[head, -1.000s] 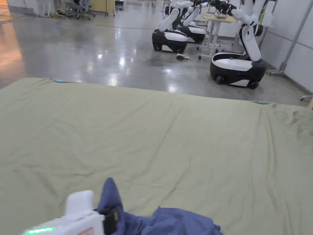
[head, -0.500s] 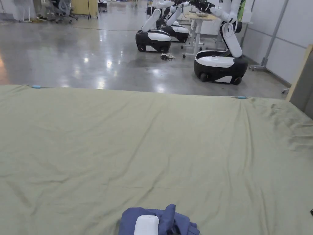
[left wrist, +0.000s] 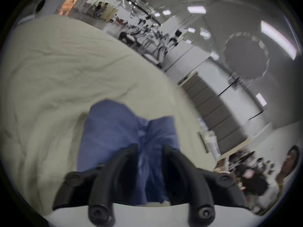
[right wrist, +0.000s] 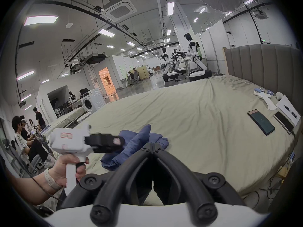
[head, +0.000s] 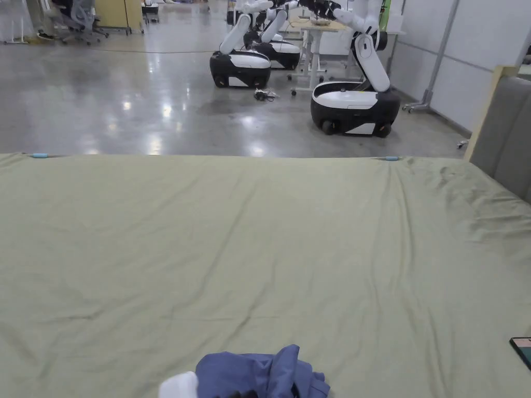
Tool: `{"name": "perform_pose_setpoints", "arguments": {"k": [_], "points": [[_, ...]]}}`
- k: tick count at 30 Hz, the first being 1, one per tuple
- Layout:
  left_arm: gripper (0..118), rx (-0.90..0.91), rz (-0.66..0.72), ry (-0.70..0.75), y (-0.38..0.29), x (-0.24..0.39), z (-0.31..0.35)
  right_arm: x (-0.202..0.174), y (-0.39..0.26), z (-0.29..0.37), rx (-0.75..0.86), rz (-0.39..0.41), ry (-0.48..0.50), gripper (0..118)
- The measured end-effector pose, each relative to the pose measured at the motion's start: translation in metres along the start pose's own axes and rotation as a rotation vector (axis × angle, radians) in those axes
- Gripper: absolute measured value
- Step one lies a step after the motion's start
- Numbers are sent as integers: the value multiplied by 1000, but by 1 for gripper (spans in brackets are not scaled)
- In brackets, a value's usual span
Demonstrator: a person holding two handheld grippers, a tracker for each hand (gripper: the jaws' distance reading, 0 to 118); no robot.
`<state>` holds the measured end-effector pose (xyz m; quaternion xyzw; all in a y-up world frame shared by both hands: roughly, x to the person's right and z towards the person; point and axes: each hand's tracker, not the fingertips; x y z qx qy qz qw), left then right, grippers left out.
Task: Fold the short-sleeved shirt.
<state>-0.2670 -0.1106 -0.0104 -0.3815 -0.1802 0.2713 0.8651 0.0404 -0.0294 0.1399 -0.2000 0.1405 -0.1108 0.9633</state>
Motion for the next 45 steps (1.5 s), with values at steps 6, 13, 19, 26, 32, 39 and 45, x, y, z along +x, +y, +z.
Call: {"name": "perform_pose_setpoints", "arguments": {"k": [6, 13, 19, 26, 32, 39, 45], "points": [[23, -118, -22, -207, -33, 42, -53, 4, 2, 0, -16, -8, -23, 0], [22, -105, -44, -230, -24, 28, -25, -5, 11, -57, -106, -14, 101, 0], [80, 59, -106, -182, -2, -33, 70, 8, -7, -162, -381, -244, 248, 0], [108, -31, 285, -330, 12, -129, 49, 26, -43, -179, -398, -358, 99, 0], [80, -129, 516, -608, -5, -108, -33, 28, -47, -177, -371, -333, 101, 0], [19, -193, 291, -305, 17, -104, -12, 18, -35, -158, -297, -322, 126, 0], [19, -87, 219, -186, 57, -175, 84, -2, -24, -150, -284, -302, 132, 0]]}}
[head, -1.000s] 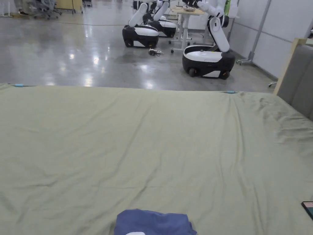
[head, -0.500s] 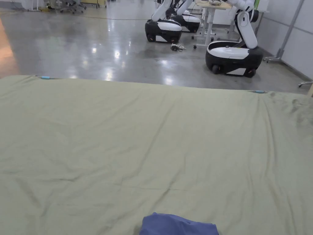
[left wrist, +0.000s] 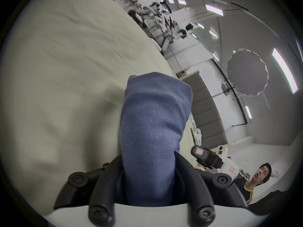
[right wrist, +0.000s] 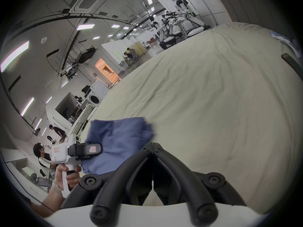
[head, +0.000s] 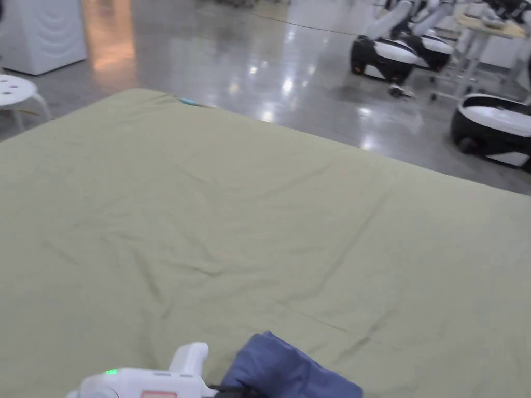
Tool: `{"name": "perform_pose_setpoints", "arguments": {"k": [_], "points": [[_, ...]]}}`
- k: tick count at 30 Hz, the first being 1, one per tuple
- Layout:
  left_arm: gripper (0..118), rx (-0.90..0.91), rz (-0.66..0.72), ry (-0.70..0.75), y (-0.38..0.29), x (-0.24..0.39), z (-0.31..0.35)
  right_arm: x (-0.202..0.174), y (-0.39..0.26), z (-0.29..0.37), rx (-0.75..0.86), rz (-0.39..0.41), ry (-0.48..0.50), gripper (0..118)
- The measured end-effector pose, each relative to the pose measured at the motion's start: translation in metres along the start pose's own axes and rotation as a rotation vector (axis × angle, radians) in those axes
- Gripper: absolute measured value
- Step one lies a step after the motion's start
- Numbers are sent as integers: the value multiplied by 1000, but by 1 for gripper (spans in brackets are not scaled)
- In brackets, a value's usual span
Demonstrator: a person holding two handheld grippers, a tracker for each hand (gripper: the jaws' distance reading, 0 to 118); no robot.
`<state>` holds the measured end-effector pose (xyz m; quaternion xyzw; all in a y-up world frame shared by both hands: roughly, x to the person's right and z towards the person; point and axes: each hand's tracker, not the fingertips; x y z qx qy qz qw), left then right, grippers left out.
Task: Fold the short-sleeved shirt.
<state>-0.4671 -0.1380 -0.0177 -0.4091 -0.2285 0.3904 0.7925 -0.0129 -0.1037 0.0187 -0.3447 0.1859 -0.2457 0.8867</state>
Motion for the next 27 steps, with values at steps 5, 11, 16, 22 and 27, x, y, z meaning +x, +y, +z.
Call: {"name": "perform_pose_setpoints", "arguments": {"k": [5, 11, 16, 22, 27], "points": [[19, 85, -46, 274, 56, -72, 112, -25, -7, -8, -39, 43, 8, 0], [19, 92, -134, 602, 125, -129, 211, -57, -15, -18, -72, 80, 15, 0], [20, 23, -104, 541, 151, -156, 229, -74, -21, -24, -90, 107, 23, 0], [87, 56, -197, 681, 143, -145, 239, -85, -24, -21, -91, 115, 35, 0], [100, 147, -294, 882, 119, -102, 290, -87, -22, -5, -65, 130, 51, 0]]}}
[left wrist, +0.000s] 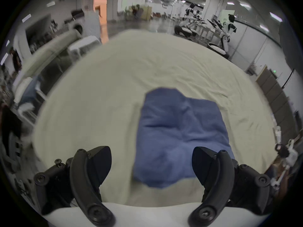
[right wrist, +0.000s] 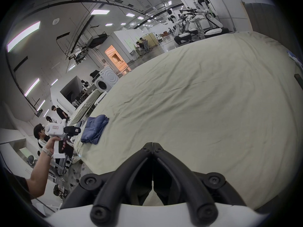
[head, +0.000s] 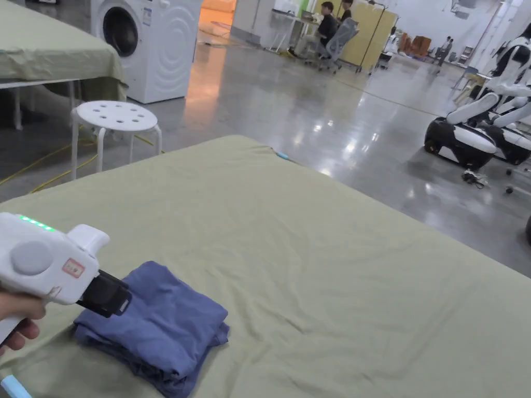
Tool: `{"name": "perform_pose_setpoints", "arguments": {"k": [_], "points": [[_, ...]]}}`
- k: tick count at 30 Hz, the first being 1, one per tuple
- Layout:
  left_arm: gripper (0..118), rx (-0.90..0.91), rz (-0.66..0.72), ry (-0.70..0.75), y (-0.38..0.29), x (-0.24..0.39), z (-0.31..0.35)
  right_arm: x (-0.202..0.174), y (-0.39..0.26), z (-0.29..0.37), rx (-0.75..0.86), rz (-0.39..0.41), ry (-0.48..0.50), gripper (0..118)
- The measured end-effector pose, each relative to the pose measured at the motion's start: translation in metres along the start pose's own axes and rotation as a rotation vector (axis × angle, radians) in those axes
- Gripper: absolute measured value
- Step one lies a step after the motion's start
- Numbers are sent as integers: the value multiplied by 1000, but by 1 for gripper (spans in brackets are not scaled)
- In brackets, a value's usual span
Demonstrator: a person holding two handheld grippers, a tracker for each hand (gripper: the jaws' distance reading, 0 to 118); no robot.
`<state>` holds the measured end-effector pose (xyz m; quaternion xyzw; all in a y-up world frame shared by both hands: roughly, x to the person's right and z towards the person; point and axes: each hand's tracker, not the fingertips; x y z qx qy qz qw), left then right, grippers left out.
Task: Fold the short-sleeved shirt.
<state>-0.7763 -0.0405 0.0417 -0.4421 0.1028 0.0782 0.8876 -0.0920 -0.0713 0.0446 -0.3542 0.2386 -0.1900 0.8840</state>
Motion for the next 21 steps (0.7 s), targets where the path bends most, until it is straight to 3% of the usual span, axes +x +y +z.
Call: {"name": "perform_pose_setpoints", "arguments": {"k": [5, 8, 9, 10, 12, 16, 21], "points": [[100, 286, 25, -45, -18, 59, 73, 0, -5, 25, 41, 8, 14, 0], [95, 390, -41, -101, -24, 128, 100, 1, 5, 49, 111, 102, -26, 0], [82, 426, -82, -119, -25, 155, 108, 4, 11, 58, 139, 139, -51, 0], [62, 473, -113, -126, -25, 178, 114, 4, 19, 66, 166, 172, -77, 0], [14, 563, -153, -155, -24, 242, 132, 2, 40, 88, 237, 251, -139, 0], [4, 701, -155, -257, -18, 327, 159, 1, 84, 130, 394, 358, -183, 0], [4, 792, -126, -270, -6, 398, 179, -7, 138, 167, 542, 474, -298, 0]]}}
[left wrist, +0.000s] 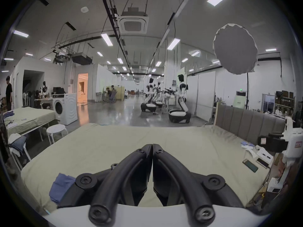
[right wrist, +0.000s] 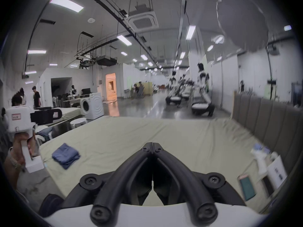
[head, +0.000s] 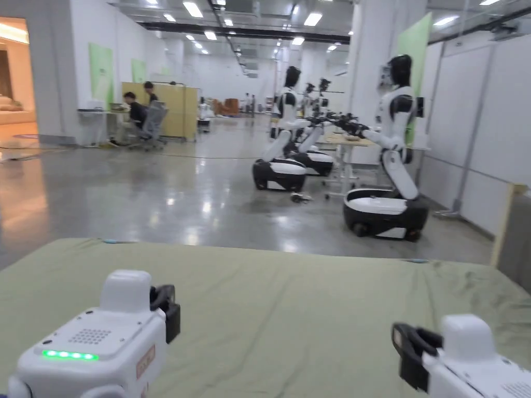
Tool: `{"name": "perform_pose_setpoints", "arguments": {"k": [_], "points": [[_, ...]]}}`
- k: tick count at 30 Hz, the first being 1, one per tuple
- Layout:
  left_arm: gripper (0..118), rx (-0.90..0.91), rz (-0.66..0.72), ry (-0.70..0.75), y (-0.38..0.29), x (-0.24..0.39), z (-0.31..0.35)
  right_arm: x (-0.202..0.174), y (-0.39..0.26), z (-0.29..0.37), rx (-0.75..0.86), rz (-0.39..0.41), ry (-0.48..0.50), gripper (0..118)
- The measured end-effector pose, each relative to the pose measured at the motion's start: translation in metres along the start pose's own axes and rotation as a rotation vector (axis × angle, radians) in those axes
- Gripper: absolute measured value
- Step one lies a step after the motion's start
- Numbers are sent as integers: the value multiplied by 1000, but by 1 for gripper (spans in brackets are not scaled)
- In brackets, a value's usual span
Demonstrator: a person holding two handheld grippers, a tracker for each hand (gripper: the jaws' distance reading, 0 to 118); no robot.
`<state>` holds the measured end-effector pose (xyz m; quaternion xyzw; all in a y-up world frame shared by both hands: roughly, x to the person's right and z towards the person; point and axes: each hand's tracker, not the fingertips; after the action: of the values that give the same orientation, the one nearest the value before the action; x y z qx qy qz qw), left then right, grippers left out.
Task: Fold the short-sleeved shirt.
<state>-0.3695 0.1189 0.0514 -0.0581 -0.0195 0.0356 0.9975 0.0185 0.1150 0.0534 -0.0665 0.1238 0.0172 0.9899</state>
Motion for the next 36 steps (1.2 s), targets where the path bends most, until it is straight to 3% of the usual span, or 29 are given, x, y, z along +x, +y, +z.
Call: {"name": "perform_pose_setpoints", "arguments": {"k": [4, 8, 20, 23, 24, 25, 26, 27, 28, 32, 36], "points": [[4, 27, -32, 9, 10, 34, -8, 6, 27, -8, 33, 46, -39, 0], [4, 36, -85, 17, 19, 56, -10, 3, 38, -15, 61, 39, -32, 0], [8, 70, -98, 42, 40, 47, -20, -3, 48, -23, 90, 16, -61, 2], [65, 62, -76, 34, 37, 38, -26, -4, 49, -25, 67, 15, -64, 22], [87, 65, -64, 30, 37, 38, -26, -1, 48, -31, 61, 12, -62, 34], [99, 70, -61, 33, 36, 37, -26, 2, 47, -36, 61, 9, -59, 50], [105, 81, -64, 40, 36, 41, -25, 1, 47, -37, 64, 9, -62, 74], [106, 89, -68, 53, 36, 42, -25, 0, 47, -39, 65, 16, -73, 111], [106, 97, -72, 58, 37, 41, -25, 0, 47, -42, 59, 29, -89, 118], [106, 111, -56, 61, 39, 40, -27, -5, 52, -23, 121, 41, -90, 118], [106, 83, -17, 48, 38, 36, -32, 2, 55, -31, 59, -71, -65, 118]]}}
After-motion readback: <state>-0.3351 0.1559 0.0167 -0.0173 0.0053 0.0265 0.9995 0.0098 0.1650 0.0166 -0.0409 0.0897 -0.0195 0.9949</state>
